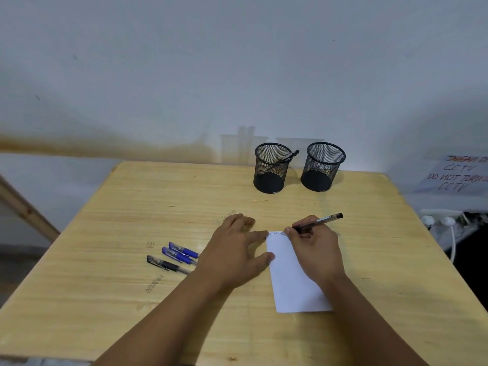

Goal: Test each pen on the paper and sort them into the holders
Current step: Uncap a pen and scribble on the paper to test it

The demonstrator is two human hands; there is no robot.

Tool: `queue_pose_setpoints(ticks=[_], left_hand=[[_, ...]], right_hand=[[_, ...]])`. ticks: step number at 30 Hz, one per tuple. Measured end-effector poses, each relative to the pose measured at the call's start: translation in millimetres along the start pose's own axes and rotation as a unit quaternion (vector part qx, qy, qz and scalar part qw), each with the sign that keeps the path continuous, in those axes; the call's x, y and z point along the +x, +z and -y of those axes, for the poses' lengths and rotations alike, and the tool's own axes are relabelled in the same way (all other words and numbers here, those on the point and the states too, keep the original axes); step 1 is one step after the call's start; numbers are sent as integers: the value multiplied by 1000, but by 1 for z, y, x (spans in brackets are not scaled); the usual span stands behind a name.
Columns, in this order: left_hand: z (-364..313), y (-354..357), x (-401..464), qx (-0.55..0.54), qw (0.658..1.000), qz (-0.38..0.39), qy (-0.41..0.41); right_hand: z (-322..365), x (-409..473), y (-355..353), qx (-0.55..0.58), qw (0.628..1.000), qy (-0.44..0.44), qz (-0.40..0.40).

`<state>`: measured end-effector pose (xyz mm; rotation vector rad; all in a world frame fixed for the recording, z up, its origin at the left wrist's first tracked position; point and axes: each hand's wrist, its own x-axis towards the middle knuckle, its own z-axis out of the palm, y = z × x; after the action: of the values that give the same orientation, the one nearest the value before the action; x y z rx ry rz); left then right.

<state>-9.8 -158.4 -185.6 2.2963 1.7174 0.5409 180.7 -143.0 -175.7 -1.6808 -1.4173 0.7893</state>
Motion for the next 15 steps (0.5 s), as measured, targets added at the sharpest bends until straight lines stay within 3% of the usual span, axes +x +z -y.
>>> queue_pose_setpoints(ticks=[8, 15], left_hand=[[-8, -10, 3, 1, 1000, -22, 4], [-2, -8, 1, -94, 995, -12, -35]], right_hand=[[6, 0, -12, 45, 999, -14, -19], [2, 11, -19, 217, 974, 51, 52]])
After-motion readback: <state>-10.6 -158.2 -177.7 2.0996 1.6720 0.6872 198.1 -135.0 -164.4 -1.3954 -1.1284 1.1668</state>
